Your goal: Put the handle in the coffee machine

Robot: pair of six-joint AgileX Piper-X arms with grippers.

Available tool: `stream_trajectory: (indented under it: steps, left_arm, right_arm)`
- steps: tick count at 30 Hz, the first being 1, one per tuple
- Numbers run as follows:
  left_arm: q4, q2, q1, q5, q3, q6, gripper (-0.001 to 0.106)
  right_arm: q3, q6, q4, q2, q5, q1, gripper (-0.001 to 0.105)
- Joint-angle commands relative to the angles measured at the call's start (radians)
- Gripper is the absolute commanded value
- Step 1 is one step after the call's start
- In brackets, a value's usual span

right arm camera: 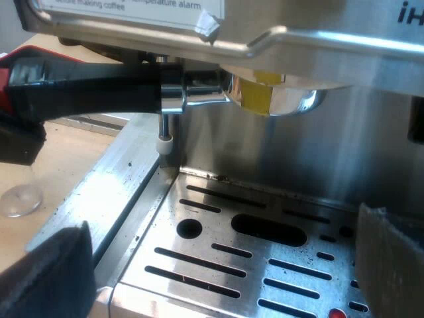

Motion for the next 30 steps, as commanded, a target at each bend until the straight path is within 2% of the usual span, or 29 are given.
stream_trajectory:
  steps: [1,7,11,15,18,30]
  left_arm:
    - [-0.060,-0.027,-0.001,0.189,-0.040,-0.009,0.000]
    - [-0.060,-0.027,-0.001,0.189,-0.040,-0.009,0.000]
    - [-0.060,-0.027,-0.001,0.189,-0.040,-0.009,0.000]
    - [-0.058,-0.027,-0.001,0.189,-0.040,-0.003,0.000]
    - [-0.056,-0.027,-0.001,0.189,-0.040,0.028,0.000]
    - [-0.046,-0.027,-0.004,0.211,-0.040,0.028,0.000]
  right_arm:
    - [0.001,-0.013,-0.006,-0.004,0.003,-0.004,0.081]
    - [0.001,-0.006,-0.006,-0.004,0.003,-0.004,0.081]
    - [0.001,0.038,-0.017,0.005,0.003,-0.004,0.081]
    - [0.001,0.038,-0.046,0.017,0.003,-0.004,0.081]
    - [0.001,0.034,-0.075,0.032,0.003,-0.004,0.080]
    - [0.001,0.034,-0.096,0.038,0.003,-0.004,0.080]
